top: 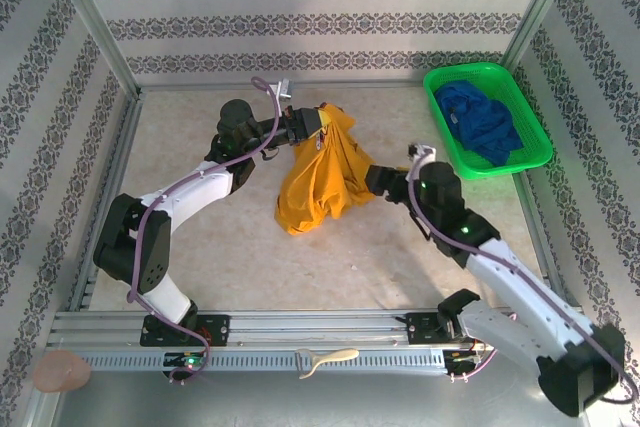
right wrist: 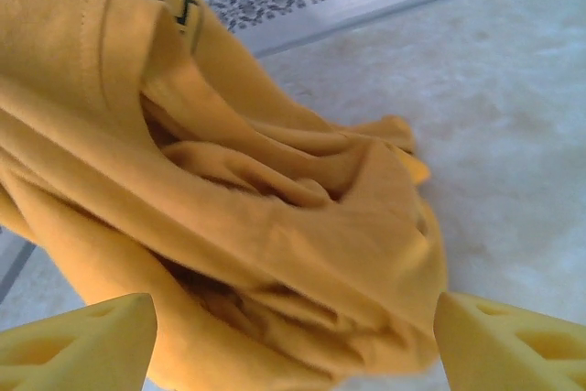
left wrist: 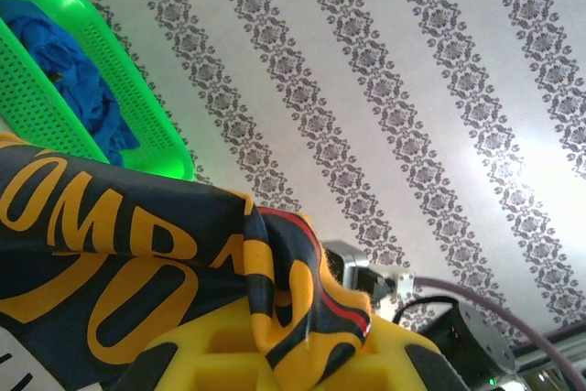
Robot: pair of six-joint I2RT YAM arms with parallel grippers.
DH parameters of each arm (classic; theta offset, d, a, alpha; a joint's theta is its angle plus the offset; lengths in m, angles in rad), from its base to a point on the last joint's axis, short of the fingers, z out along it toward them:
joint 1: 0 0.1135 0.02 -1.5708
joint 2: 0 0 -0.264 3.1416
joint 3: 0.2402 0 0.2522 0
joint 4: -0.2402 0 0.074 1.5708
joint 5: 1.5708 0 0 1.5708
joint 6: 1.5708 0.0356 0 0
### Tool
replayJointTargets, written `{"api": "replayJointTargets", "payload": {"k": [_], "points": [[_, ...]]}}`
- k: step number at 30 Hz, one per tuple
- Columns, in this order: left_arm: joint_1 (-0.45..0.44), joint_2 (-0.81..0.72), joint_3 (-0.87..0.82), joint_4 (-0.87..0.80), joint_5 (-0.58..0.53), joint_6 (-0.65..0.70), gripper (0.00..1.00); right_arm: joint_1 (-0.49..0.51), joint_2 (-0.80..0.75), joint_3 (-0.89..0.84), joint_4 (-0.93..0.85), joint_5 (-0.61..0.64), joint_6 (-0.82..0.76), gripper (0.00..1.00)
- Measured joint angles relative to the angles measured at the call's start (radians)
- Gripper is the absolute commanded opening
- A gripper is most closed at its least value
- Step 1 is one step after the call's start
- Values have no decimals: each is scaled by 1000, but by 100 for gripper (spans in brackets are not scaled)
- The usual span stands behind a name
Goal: Fold the inside-out t-shirt
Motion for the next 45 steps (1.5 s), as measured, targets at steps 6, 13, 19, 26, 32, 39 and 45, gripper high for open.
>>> {"api": "replayJointTargets", "payload": {"k": [6,13,19,26,32,39,45], "points": [[-11,-21,0,-1,35,-2,0,32,252,124,53,-88,-96,73],[-19,-35,13,28,82,-62,0,9,484,188,133,-135,-119,25],[15,-39,-6,29,80,-91,0,-35,504,198,161,-269,-132,0],[140,-54,-30,-168,-11,56,0,-124,277,105,192,-513,-127,0],[126,85,88,-400,-55,262,19,-146,222,27,358,-727,-12,0],[144,149,96,-581,-152,402,62,-191,275,-56,581,-794,176,0],[145,-137,-114,-622,-218,429,71,-213,288,-79,697,-793,264,0]]}}
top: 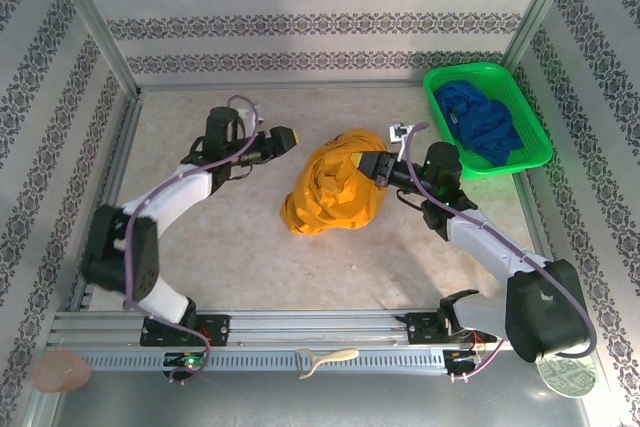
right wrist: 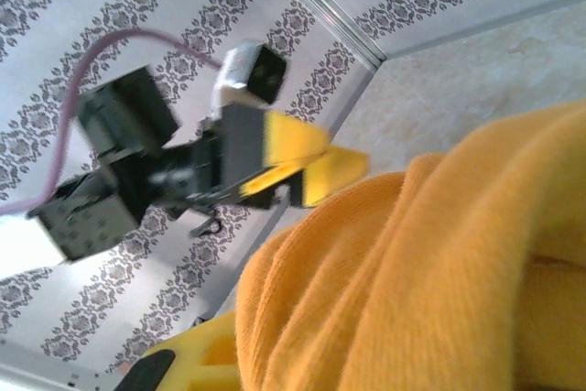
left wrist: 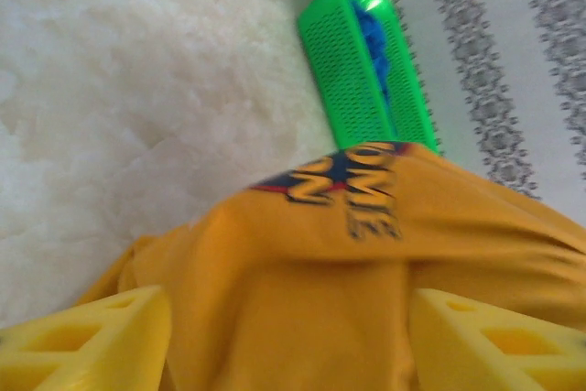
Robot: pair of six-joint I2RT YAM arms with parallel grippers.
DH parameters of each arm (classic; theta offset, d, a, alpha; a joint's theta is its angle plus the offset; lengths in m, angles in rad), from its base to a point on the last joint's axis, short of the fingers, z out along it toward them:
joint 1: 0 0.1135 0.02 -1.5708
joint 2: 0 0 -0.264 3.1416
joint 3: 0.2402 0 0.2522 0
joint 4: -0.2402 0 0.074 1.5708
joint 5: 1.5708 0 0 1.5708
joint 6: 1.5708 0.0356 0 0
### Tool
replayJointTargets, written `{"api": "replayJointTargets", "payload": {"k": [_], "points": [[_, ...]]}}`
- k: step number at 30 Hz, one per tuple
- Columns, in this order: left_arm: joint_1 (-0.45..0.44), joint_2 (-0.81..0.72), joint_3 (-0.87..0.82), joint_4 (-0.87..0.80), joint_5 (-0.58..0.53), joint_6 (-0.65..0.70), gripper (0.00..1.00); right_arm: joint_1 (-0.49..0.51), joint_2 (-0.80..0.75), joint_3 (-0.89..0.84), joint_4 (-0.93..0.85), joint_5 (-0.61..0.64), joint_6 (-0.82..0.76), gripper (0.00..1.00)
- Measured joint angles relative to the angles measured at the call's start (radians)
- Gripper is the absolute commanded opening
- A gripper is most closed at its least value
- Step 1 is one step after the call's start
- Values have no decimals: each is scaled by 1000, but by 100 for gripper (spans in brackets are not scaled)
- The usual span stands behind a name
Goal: Fold the inside-out t-shirt
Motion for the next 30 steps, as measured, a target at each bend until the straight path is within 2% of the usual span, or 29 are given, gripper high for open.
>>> {"api": "replayJointTargets", "payload": {"k": [3,6,12,18,19,21,23,24,25,26,27,30], "points": [[-24,-154,-53,19,-29,-13,72,0,10,-8,47,3,32,0],[-105,-214,-45,45,-46,-22,72,0,14,-16,72,7,53,0],[-253,-115,3,47,-69,11,72,0,19,-16,95,19,75,0],[-276,-2,6,29,-115,69,69,0,18,-27,108,23,91,0],[-276,9,7,30,-119,75,64,0,18,-29,108,23,92,0],[-276,47,22,34,-120,82,34,0,18,-35,107,23,92,0],[-276,81,47,43,-113,83,8,0,18,-39,107,24,91,0],[-276,96,63,51,-102,82,0,0,18,-42,107,27,91,15],[-276,104,74,58,-93,79,0,0,18,-47,107,33,90,39],[-276,109,87,63,-82,76,0,-3,18,-56,107,41,88,54],[-276,110,101,65,-69,68,0,-7,18,-68,107,53,83,61],[-273,110,146,91,-17,10,0,-13,21,-115,101,95,55,62]]}}
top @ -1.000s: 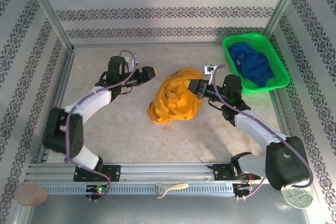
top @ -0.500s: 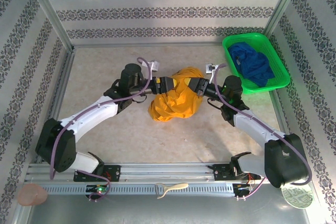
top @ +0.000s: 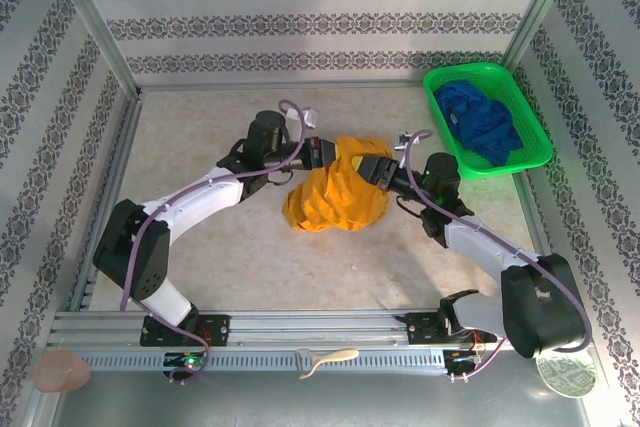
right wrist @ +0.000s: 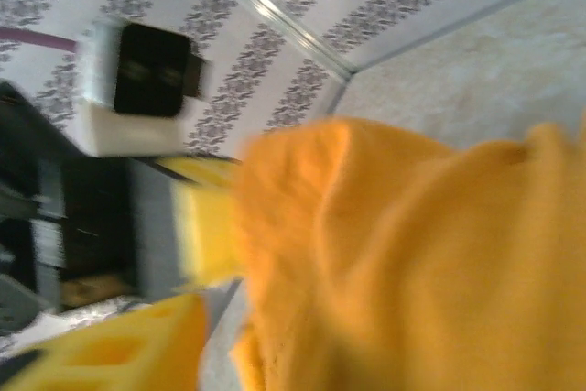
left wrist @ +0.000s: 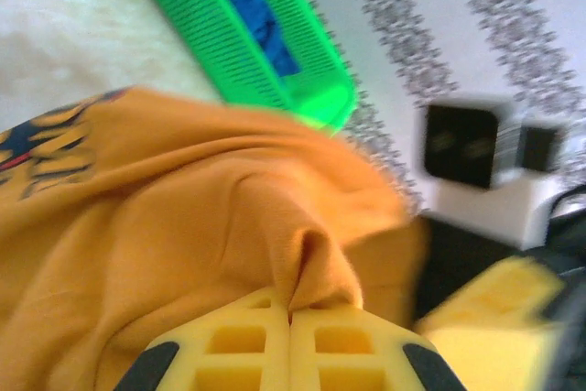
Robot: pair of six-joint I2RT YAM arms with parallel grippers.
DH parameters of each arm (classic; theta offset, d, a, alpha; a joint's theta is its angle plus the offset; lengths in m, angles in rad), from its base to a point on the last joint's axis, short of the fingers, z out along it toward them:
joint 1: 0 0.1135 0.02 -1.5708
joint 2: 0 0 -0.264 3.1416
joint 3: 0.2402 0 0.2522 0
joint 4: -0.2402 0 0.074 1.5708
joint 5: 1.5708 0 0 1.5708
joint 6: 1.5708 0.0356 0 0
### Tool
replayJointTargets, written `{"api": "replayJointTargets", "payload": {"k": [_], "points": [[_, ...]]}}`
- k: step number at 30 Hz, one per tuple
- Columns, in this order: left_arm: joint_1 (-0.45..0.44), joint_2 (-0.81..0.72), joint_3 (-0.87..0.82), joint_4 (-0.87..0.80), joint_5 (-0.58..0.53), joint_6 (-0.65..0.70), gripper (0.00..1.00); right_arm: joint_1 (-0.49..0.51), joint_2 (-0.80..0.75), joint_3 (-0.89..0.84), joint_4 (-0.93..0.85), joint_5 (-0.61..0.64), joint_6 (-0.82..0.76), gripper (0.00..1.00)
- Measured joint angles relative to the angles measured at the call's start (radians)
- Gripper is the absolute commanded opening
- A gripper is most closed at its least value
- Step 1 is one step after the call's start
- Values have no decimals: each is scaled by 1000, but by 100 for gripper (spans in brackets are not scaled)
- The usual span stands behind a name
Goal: Fold the inside-out t-shirt
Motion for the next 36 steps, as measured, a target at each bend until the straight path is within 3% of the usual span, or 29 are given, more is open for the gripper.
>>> {"api": "replayJointTargets", "payload": {"k": [5,9,13,18,21,25,32,34,36], "points": [[32,1,15,193,113,-227,0,-3,55,-77,-22,89,-45,61],[76,25,4,465,164,-475,0,-28,70,-104,-94,161,-68,60],[93,41,-31,611,185,-612,0,-39,-61,-105,-227,216,-94,61],[92,31,-62,578,183,-603,0,-18,-379,-24,-480,298,-164,62],[90,1,-71,502,165,-556,0,24,-452,66,-560,333,-189,62],[84,-30,-71,445,134,-513,0,158,-413,177,-622,401,-225,61],[71,-35,-71,391,98,-483,0,363,-170,345,-681,539,-306,59],[69,-37,-71,382,97,-480,0,386,-111,377,-694,586,-323,50],[69,-39,-71,373,91,-480,0,390,-66,400,-700,628,-336,18]]}}
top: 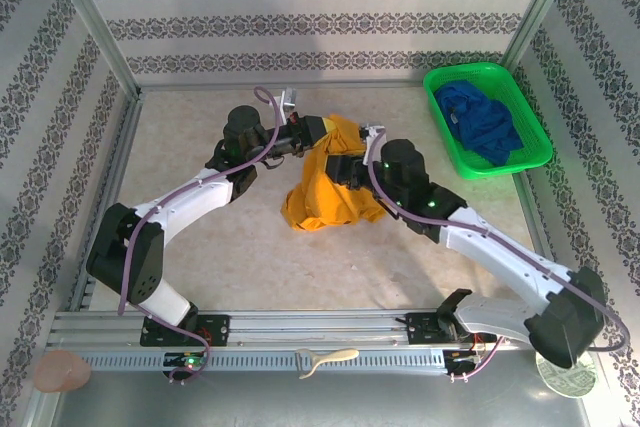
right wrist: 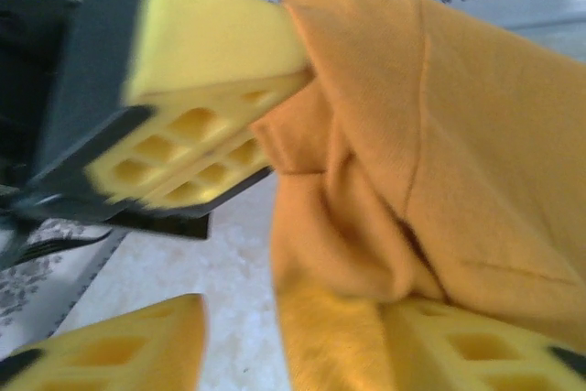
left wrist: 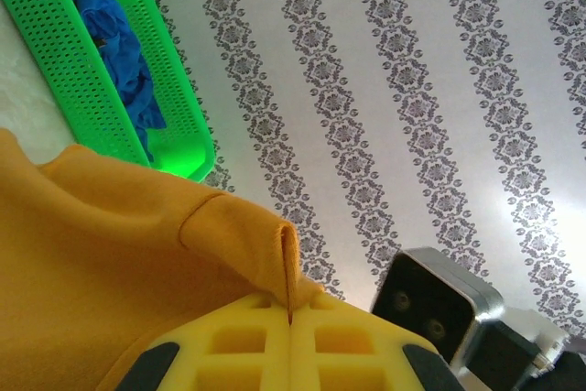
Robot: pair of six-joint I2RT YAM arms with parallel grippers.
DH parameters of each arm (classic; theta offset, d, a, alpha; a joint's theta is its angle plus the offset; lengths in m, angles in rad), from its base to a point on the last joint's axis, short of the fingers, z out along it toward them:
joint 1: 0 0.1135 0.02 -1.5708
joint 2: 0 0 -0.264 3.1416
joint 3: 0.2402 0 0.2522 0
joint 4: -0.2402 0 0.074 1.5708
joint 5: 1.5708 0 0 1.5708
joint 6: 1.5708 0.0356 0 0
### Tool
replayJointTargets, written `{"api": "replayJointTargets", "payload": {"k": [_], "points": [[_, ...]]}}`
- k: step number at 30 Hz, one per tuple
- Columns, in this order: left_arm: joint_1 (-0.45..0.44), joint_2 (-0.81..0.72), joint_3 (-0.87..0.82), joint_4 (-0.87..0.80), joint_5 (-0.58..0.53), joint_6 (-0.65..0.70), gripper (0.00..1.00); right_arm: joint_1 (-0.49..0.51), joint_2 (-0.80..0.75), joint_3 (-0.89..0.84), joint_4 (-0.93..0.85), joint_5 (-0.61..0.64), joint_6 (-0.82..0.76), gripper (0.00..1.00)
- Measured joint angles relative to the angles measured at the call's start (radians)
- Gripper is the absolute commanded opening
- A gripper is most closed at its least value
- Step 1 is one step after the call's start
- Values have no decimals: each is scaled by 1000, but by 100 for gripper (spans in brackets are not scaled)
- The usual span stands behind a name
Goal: Fold the inside-out t-shirt
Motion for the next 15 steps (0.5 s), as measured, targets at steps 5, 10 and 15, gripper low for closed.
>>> {"api": "replayJointTargets", "payload": {"k": [5,10,15], "points": [[0,-14,-13,-12,-39,-2,0,-12,37,16,-23,76,-3,0],[13,-35,-78,-24,-134,-31,0,-85,-71,-28,-7,3,-13,0],[42,7,-104,13,-156,-75,31,-163,-248,-134,88,-154,-10,0]]}}
